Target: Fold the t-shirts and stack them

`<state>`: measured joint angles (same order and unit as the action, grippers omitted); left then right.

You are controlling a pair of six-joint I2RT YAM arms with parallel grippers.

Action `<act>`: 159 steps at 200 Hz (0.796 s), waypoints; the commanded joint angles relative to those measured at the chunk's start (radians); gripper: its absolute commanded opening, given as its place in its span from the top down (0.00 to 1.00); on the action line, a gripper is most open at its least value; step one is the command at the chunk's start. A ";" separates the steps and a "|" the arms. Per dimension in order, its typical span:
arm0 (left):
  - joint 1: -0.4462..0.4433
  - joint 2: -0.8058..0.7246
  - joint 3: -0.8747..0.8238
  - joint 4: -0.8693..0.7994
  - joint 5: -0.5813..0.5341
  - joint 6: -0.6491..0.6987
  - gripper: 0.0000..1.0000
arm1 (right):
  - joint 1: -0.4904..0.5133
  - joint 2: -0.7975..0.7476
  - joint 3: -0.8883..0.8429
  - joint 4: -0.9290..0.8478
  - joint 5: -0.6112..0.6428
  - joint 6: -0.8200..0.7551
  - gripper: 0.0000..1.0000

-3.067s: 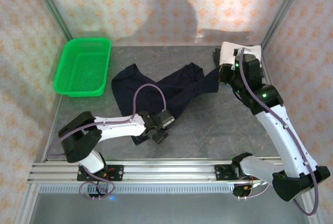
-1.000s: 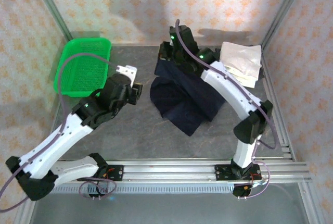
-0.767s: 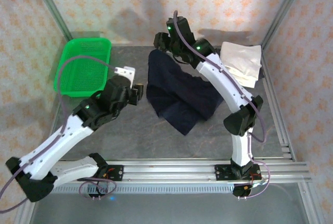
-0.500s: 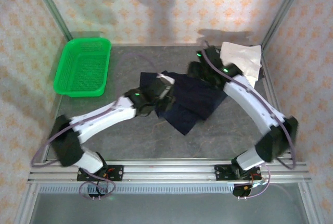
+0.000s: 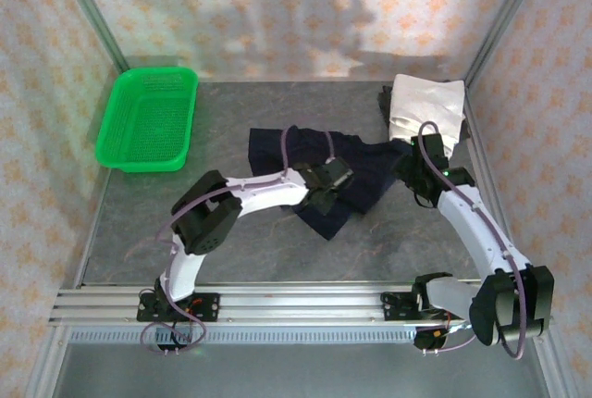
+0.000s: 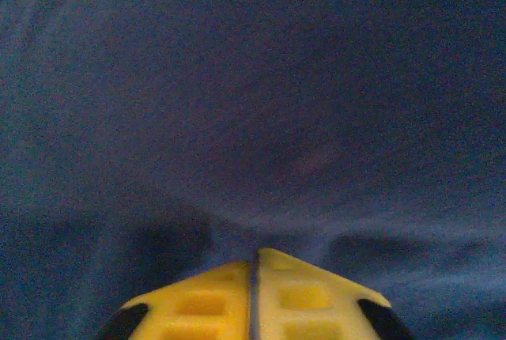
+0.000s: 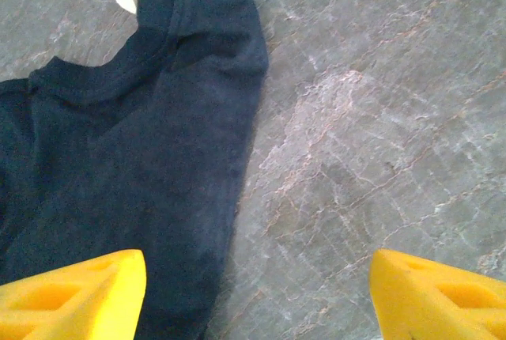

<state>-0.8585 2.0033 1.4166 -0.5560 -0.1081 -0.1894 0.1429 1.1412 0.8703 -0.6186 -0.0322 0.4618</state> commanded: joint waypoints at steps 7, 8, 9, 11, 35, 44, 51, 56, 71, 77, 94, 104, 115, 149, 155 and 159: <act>0.134 -0.227 -0.182 0.007 -0.029 -0.027 1.00 | -0.002 -0.025 -0.018 0.081 -0.081 0.022 0.27; 0.139 -0.234 -0.189 0.008 -0.030 -0.028 1.00 | -0.002 -0.025 -0.020 0.083 -0.084 0.022 0.27; 0.144 -0.240 -0.195 0.008 -0.032 -0.028 1.00 | -0.002 -0.025 -0.021 0.085 -0.087 0.023 0.27; 0.154 -0.250 -0.207 0.009 -0.036 -0.029 1.00 | -0.002 -0.025 -0.024 0.089 -0.095 0.024 0.27; 0.213 -0.368 -0.276 -0.029 -0.077 -0.038 1.00 | -0.002 -0.026 -0.064 0.127 -0.134 0.031 0.28; 0.203 -0.395 -0.271 -0.039 -0.071 -0.039 0.96 | -0.002 -0.029 -0.080 0.132 -0.118 0.036 0.28; 0.181 -0.407 -0.261 -0.035 -0.058 -0.039 0.83 | -0.002 -0.029 -0.091 0.136 -0.103 0.035 0.28; 0.151 -0.407 -0.246 -0.031 -0.062 -0.039 0.75 | -0.004 -0.029 -0.097 0.136 -0.091 0.034 0.27; 0.039 -0.357 -0.156 -0.035 -0.110 -0.019 0.52 | -0.011 -0.026 -0.106 0.134 -0.047 0.038 0.27; -0.001 -0.311 -0.103 -0.044 -0.123 -0.011 0.45 | -0.022 -0.025 -0.106 0.130 -0.036 0.038 0.27; -0.069 -0.157 0.062 -0.071 -0.110 0.005 0.29 | -0.072 -0.027 -0.115 0.129 -0.043 0.038 0.27; -0.089 -0.054 0.150 -0.083 -0.109 0.020 0.22 | -0.102 -0.032 -0.122 0.128 -0.049 0.035 0.27; -0.096 0.030 0.233 -0.098 -0.113 0.023 0.14 | -0.130 -0.042 -0.134 0.134 -0.059 0.030 0.27; -0.092 0.217 0.384 -0.158 -0.148 0.037 0.11 | -0.166 -0.055 -0.146 0.150 -0.090 0.022 0.27; -0.090 0.227 0.383 -0.164 -0.143 0.038 0.15 | -0.167 -0.051 -0.139 0.151 -0.097 0.020 0.27; -0.087 0.226 0.377 -0.165 -0.139 0.035 0.20 | -0.167 -0.048 -0.134 0.152 -0.102 0.018 0.27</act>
<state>-0.9649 2.2051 1.7561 -0.6197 -0.2001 -0.1684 -0.0170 1.1038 0.7326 -0.4908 -0.1211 0.4866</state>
